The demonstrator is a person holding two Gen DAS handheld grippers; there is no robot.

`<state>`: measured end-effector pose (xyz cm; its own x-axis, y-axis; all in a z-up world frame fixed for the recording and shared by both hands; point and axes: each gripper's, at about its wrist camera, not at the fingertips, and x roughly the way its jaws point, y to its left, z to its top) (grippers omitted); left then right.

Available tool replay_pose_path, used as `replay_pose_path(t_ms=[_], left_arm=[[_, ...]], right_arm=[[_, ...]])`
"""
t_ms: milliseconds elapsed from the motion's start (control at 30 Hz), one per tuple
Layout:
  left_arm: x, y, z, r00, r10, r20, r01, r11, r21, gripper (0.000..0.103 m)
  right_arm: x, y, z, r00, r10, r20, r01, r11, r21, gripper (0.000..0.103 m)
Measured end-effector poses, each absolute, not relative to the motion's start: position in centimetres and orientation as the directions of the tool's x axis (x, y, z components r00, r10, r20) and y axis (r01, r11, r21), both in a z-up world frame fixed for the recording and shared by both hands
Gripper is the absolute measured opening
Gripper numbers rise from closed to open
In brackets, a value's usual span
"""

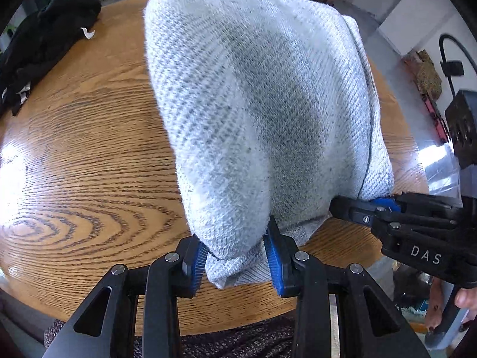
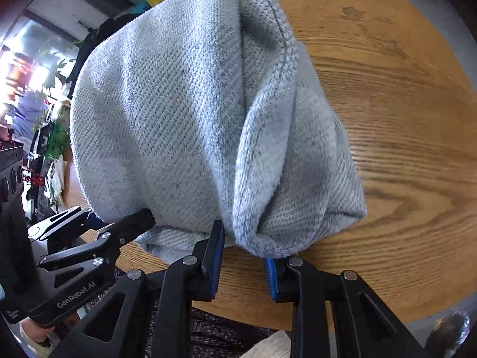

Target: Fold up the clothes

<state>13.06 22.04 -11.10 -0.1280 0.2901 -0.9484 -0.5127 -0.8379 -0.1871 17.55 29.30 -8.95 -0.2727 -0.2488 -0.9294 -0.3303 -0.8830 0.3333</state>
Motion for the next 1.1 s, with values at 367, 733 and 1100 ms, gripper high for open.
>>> replay_pose_path(t_ms=[367, 733, 1100], left_arm=[[13.1, 22.7, -11.9, -0.020, 0.410, -0.912, -0.490, -0.799, -0.348, 0.025], [11.0, 14.9, -7.6, -0.141, 0.409, -0.901, -0.329, -0.878, -0.347, 0.038], [7.4, 16.6, -6.5, -0.227, 0.477, -0.849, -0.327, -0.858, -0.395, 0.039]], right_arm=[[18.5, 27.5, -4.4, -0.332, -0.096, -0.938, -0.242, -0.953, 0.183, 0.018], [20.9, 31.2, -5.2, -0.356, -0.203, -0.912, -0.377, -0.862, 0.339, 0.029], [17.8, 28.1, 0.8, -0.451, -0.183, -0.874, -0.160, -0.947, 0.280, 0.049]])
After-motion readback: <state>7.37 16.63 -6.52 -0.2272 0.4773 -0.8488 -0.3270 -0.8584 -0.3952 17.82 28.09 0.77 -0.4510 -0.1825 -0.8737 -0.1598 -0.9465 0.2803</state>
